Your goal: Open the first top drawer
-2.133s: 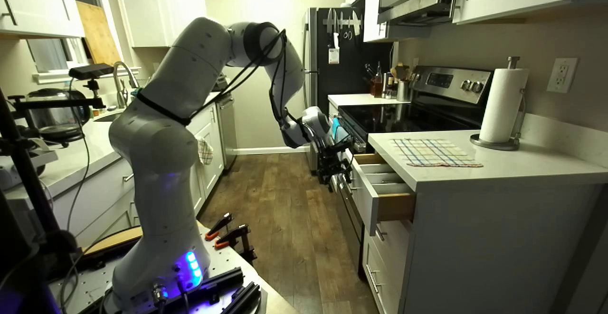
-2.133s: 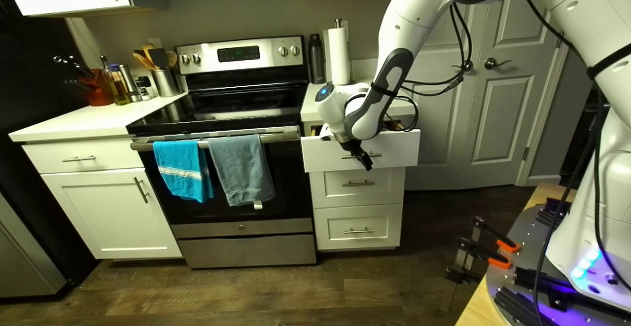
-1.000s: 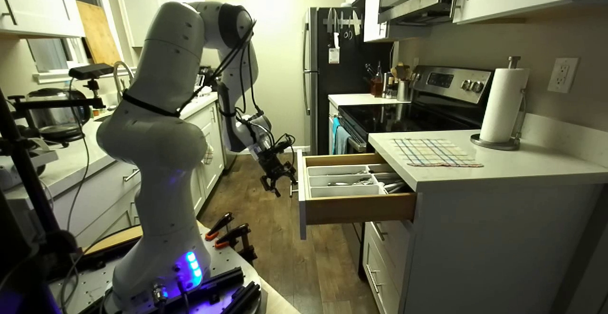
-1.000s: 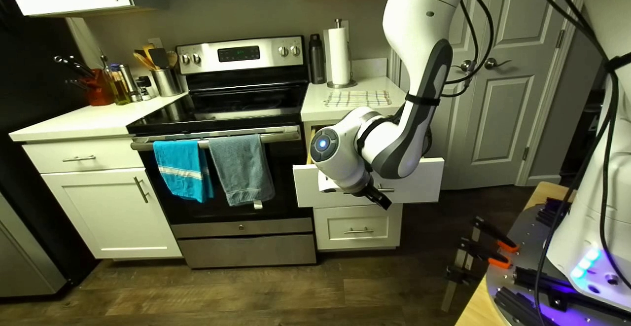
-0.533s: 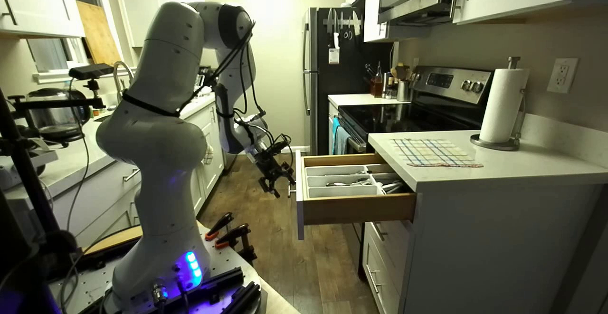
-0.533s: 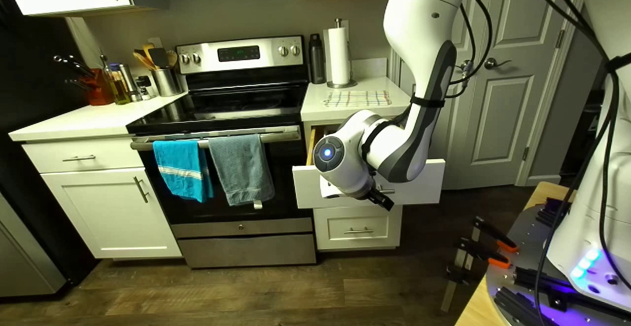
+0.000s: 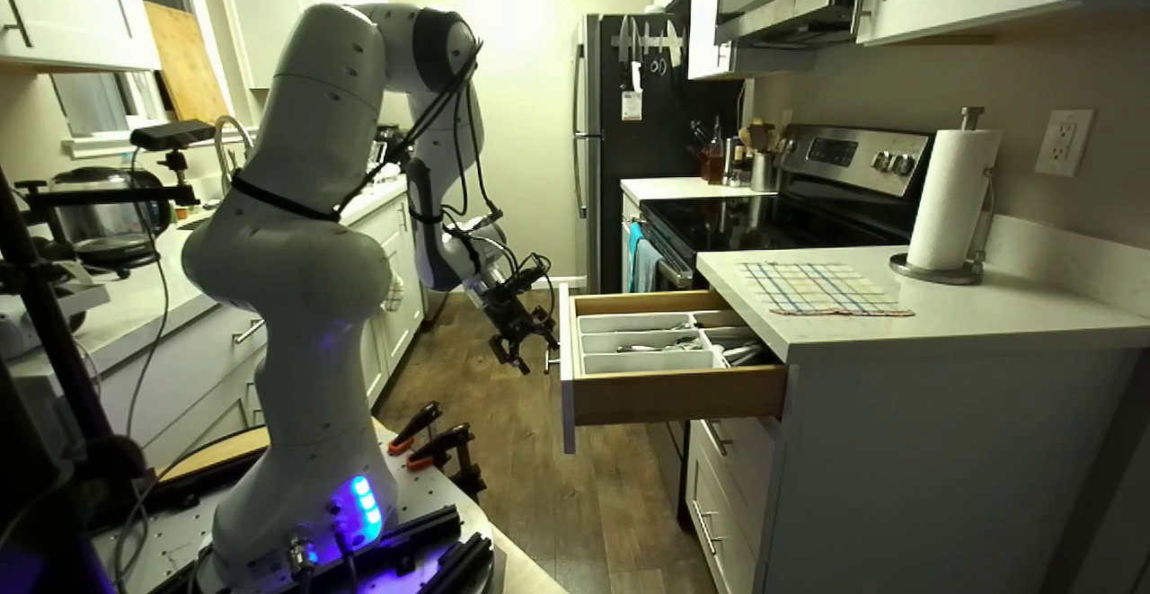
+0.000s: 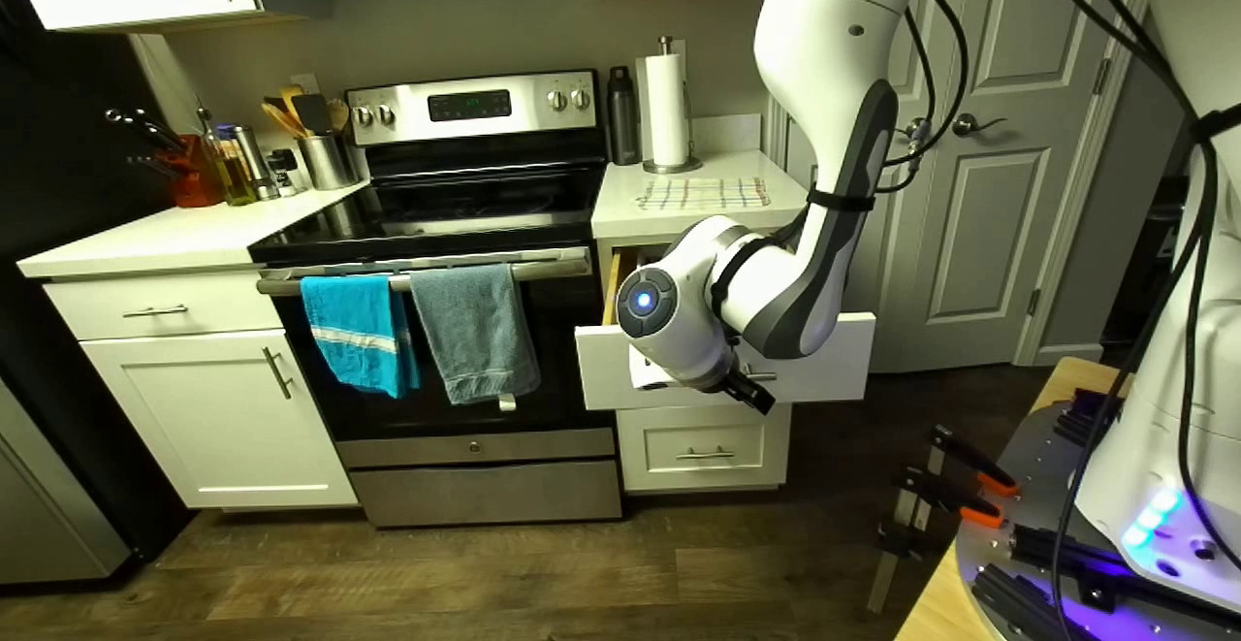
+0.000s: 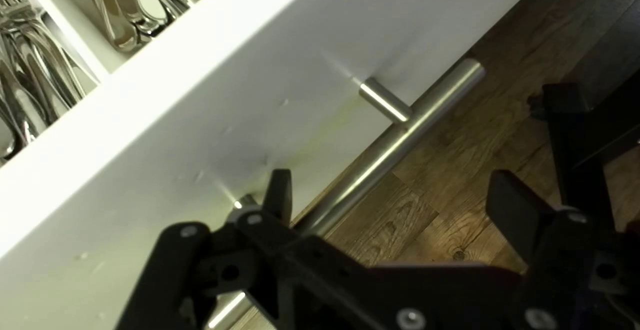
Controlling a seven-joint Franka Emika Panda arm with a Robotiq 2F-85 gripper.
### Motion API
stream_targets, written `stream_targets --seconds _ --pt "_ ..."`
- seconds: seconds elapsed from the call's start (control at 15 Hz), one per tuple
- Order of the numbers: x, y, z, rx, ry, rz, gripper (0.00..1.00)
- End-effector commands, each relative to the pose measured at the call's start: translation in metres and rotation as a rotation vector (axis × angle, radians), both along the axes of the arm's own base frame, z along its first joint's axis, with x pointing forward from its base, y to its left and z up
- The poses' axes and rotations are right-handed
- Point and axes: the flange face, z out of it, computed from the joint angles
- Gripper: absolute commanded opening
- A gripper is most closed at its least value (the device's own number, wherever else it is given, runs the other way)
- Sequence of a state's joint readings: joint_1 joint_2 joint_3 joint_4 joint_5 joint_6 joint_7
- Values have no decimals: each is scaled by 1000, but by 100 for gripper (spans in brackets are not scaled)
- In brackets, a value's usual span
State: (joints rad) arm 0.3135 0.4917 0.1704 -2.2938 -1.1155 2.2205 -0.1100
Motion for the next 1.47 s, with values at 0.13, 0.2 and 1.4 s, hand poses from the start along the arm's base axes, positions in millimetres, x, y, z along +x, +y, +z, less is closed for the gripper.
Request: stream_targets --seconds 0.13,0.2,1.4 --pt "-1 1 2 -20 -10 3 100" --pt "-4 8 8 -43 -32 33 100" --pt "-65 94 116 341 -438 51 100"
